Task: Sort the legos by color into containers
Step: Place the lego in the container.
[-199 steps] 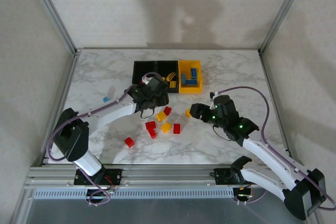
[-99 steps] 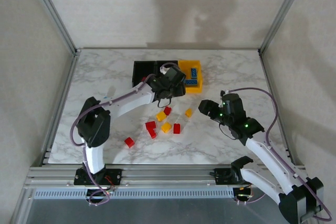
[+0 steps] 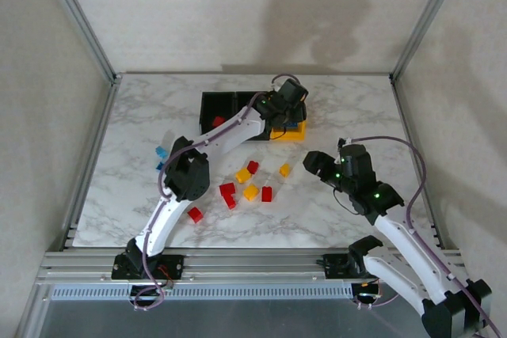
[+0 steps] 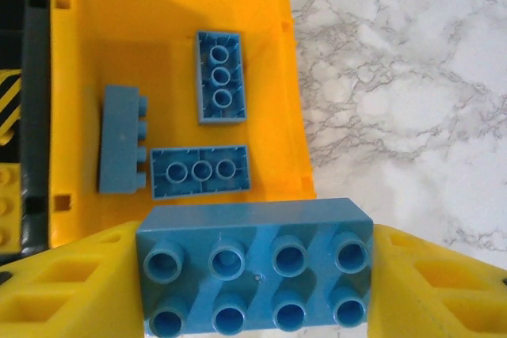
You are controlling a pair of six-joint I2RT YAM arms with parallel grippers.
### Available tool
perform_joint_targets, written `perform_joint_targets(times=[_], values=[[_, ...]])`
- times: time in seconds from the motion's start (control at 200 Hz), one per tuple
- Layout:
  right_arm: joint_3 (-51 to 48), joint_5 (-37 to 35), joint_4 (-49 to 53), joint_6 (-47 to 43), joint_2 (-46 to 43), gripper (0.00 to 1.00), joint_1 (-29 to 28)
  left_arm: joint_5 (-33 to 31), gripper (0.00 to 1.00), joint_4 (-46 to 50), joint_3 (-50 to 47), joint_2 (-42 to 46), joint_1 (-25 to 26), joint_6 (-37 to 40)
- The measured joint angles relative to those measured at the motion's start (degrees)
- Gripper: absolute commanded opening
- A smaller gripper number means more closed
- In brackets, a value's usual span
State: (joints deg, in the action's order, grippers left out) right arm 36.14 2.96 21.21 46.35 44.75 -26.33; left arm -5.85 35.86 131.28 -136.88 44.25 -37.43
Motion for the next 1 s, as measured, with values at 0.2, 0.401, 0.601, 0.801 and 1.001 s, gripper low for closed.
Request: perform_joint_targets(times=[0.2, 0.401, 0.601, 0.801, 1.001], values=[[0.0, -0.92, 1.86, 0.31, -2.16, 0.67, 0.2, -0.37, 0.55, -0.04, 2.03, -3.3, -0.74, 0.2], [0.0, -1.88, 3.37, 0.44, -2.95, 0.68, 0.2, -1.03, 0.56, -0.85, 3.06, -5.77, -1.6, 0.17], [0.0, -2.14, 4.59, 0.44, -4.17, 0.67, 0.2, -1.49, 0.56, -1.22, 3.43, -6.73, -1.77, 0.17], [0.0, -3.21, 5.97, 0.46, -5.33, 0.67, 0.2, -1.46, 0.61, -1.53, 4.07, -7.39, -1.88, 0.17], [0.0, -3.39, 6.49, 0.44, -5.33, 0.67, 0.2, -1.38, 0.71, -2.14, 4.15, -7.41, -1.86, 0.17]])
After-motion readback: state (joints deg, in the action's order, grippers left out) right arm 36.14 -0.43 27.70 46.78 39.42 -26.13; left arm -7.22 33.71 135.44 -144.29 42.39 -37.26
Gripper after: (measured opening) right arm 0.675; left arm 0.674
